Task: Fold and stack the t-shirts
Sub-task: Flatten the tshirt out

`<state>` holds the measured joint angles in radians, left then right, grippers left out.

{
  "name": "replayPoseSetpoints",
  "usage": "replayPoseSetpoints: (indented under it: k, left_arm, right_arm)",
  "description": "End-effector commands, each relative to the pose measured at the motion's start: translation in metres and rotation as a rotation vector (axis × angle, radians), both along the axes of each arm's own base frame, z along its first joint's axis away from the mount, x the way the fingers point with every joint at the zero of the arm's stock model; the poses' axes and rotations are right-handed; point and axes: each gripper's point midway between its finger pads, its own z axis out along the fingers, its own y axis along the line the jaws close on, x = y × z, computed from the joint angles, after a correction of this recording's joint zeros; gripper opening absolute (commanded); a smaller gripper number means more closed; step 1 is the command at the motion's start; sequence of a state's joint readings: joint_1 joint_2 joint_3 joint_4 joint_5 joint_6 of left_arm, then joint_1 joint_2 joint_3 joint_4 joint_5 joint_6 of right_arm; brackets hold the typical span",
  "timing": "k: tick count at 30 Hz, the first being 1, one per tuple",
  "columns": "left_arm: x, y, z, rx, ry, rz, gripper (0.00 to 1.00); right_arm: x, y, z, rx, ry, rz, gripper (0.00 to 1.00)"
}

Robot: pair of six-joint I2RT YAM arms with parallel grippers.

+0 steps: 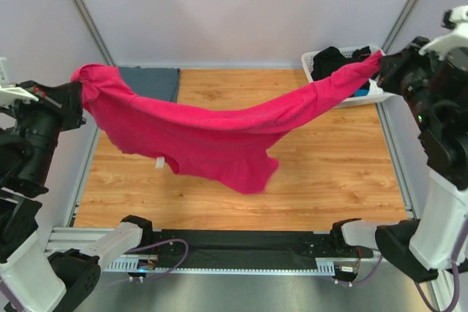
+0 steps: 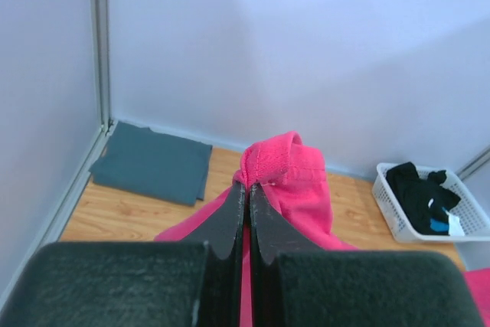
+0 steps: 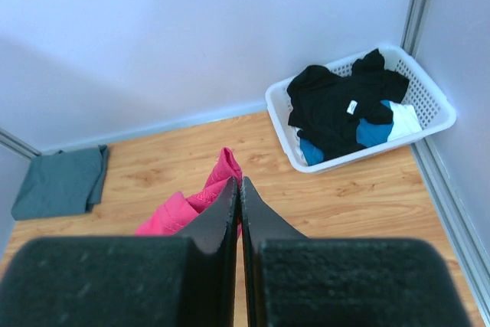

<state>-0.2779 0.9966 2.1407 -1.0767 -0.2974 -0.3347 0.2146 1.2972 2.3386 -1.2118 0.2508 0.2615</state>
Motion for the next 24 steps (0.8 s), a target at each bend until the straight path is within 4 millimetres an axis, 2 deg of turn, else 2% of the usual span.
replayPoseSetpoints:
  k: [1,3,4,5,6,7,8,10,11,12,13,14,15,16,17,18,20,21,22,23,24]
  left_arm:
    - [0.021,-0.005,-0.017,0.016,0.092,0.008,0.00]
    - [0.047,-0.012,-0.049,0.048,0.226,0.012,0.00]
    - [0.059,-0.016,-0.067,0.073,0.293,0.003,0.00]
    - [0.067,-0.022,-0.085,0.098,0.363,-0.019,0.00]
    - [0.086,-0.030,-0.107,0.127,0.445,-0.034,0.00]
    - [0.099,-0.036,-0.135,0.151,0.529,-0.054,0.00]
    - [0.112,-0.045,-0.149,0.153,0.559,-0.082,0.00]
    - [0.137,-0.056,-0.184,0.149,0.626,-0.098,0.00]
    - [0.156,-0.065,-0.212,0.143,0.646,-0.117,0.00]
    - [0.167,-0.071,-0.229,0.138,0.657,-0.130,0.00]
    - [0.173,-0.076,-0.262,0.142,0.708,-0.147,0.00]
    - [0.191,-0.088,-0.264,0.119,0.656,-0.185,0.00]
    - [0.202,-0.095,-0.282,0.116,0.679,-0.200,0.00]
    - [0.209,-0.100,-0.297,0.119,0.696,-0.221,0.00]
    - [0.222,-0.112,-0.299,0.110,0.667,-0.276,0.00]
    - [0.234,-0.116,-0.320,0.120,0.709,-0.282,0.00]
    - [0.253,-0.121,-0.330,0.131,0.708,-0.285,0.00]
    - [0.263,-0.123,-0.352,0.142,0.757,-0.284,0.00]
    - [0.272,-0.125,-0.349,0.142,0.749,-0.278,0.00]
    - [0.280,-0.126,-0.367,0.156,0.790,-0.279,0.00]
    - [0.284,-0.129,-0.368,0.160,0.791,-0.288,0.00]
  right_arm:
    - [-0.022,-0.011,-0.036,-0.013,0.140,-0.042,0.00]
    - [-0.017,-0.010,-0.070,-0.016,0.254,-0.060,0.00]
    - [-0.014,-0.009,-0.105,-0.012,0.362,-0.073,0.00]
    - [-0.012,-0.008,-0.126,-0.006,0.423,-0.083,0.00]
    - [-0.012,-0.006,-0.145,0.000,0.470,-0.086,0.00]
    - [-0.013,-0.004,-0.152,0.036,0.461,-0.094,0.01]
    - [-0.012,-0.004,-0.196,0.021,0.569,-0.110,0.00]
    - [-0.011,-0.007,-0.219,0.042,0.558,-0.145,0.00]
    - [-0.012,-0.009,-0.234,0.054,0.569,-0.172,0.01]
    - [-0.016,-0.015,-0.272,0.028,0.638,-0.215,0.00]
    - [-0.011,-0.015,-0.275,0.045,0.591,-0.216,0.00]
    - [-0.011,-0.015,-0.286,0.060,0.594,-0.229,0.00]
    - [-0.015,-0.015,-0.315,0.053,0.646,-0.236,0.00]
    - [-0.009,-0.012,-0.319,0.076,0.620,-0.229,0.00]
    - [-0.008,-0.008,-0.331,0.093,0.634,-0.224,0.01]
    - [-0.011,-0.003,-0.355,0.099,0.691,-0.210,0.01]
    - [-0.010,0.003,-0.379,0.120,0.750,-0.206,0.00]
    - [-0.010,0.008,-0.394,0.131,0.802,-0.195,0.01]
    - [-0.014,0.009,-0.407,0.129,0.845,-0.198,0.01]
    - [-0.015,0.008,-0.414,0.124,0.872,-0.209,0.00]
    - [-0.017,0.006,-0.422,0.115,0.895,-0.225,0.00]
